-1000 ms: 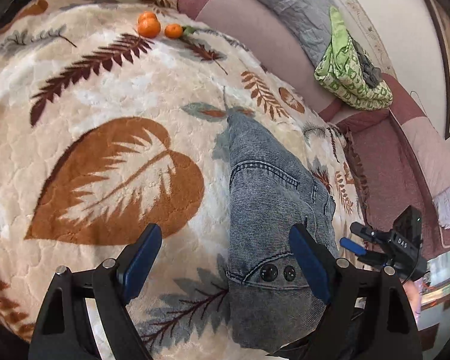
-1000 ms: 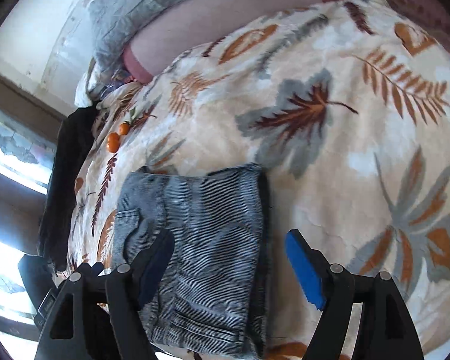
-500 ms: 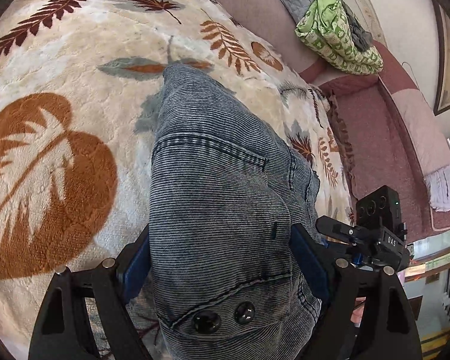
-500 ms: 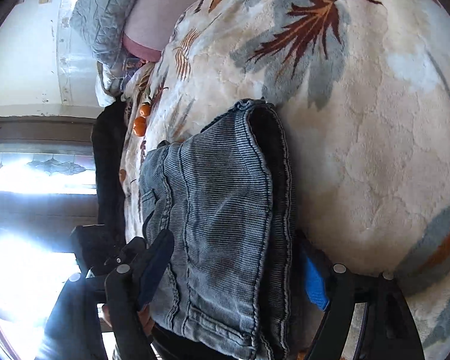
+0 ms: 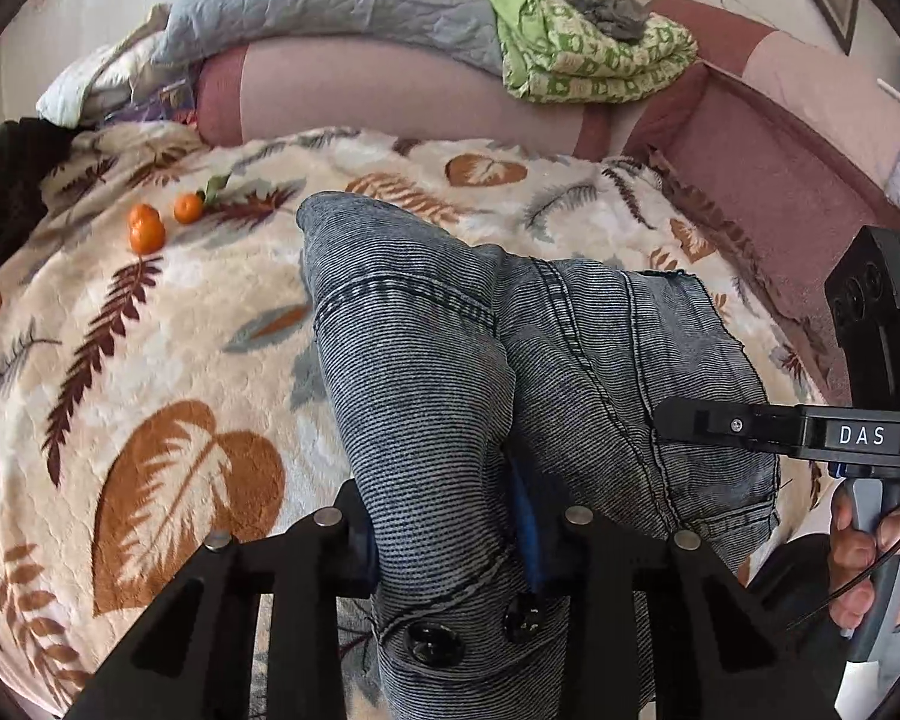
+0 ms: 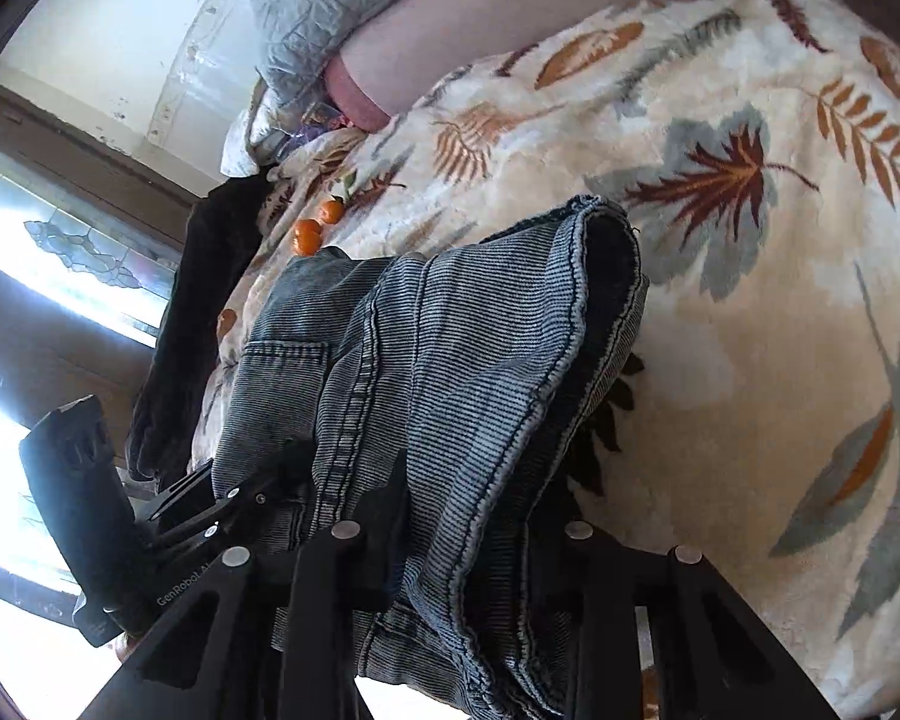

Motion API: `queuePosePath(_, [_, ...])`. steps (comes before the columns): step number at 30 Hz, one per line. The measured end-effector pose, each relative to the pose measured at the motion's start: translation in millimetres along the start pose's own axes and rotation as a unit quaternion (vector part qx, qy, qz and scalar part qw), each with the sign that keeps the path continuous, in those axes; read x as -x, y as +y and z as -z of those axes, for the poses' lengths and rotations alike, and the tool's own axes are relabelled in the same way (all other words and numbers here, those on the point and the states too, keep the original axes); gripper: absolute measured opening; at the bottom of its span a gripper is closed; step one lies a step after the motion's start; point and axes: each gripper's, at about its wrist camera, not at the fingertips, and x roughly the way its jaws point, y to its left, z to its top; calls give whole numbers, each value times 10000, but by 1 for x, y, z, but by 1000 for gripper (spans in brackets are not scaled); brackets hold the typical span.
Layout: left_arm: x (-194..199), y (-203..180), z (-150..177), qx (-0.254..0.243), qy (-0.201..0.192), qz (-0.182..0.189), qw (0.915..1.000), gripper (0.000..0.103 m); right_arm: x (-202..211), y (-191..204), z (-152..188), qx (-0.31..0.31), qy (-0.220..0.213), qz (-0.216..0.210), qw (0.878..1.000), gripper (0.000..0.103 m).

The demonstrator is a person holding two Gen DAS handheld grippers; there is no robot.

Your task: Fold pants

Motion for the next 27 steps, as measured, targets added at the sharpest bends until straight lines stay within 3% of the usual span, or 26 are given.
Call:
queuePosePath(8, [15,-19,-68,-227,-526,309,9979,36,54,19,-56,356,-597,77,9976,31])
queuePosePath(12, [-3,-32,-89,-217,-501,547,9970,36,68,7,-80,360,-672,284,9967,31])
queuePosePath(18, [-51,-67,-80,-299,-143,744,9967,36,77,-48,-85,55,-458,538,9975,31])
queuePosePath(23, [-100,-70,-59,-203,309,605,9975,37,42,-103,-73,-354,-64,492,9981,32])
queuePosePath(24, [-109,-67,-54,-155,394,536,9977,38,31,-113,-70,-435,32,484,9979,33])
queuePosePath(26, [-129,-64,-45,-137,666,280,9973,61,11,-134,-63,-730,196,764,9942,47])
queuePosePath(27, [-131,-61,-41,-105,676,126,9976,64,7,-139,-59,-838,178,864,9926,50])
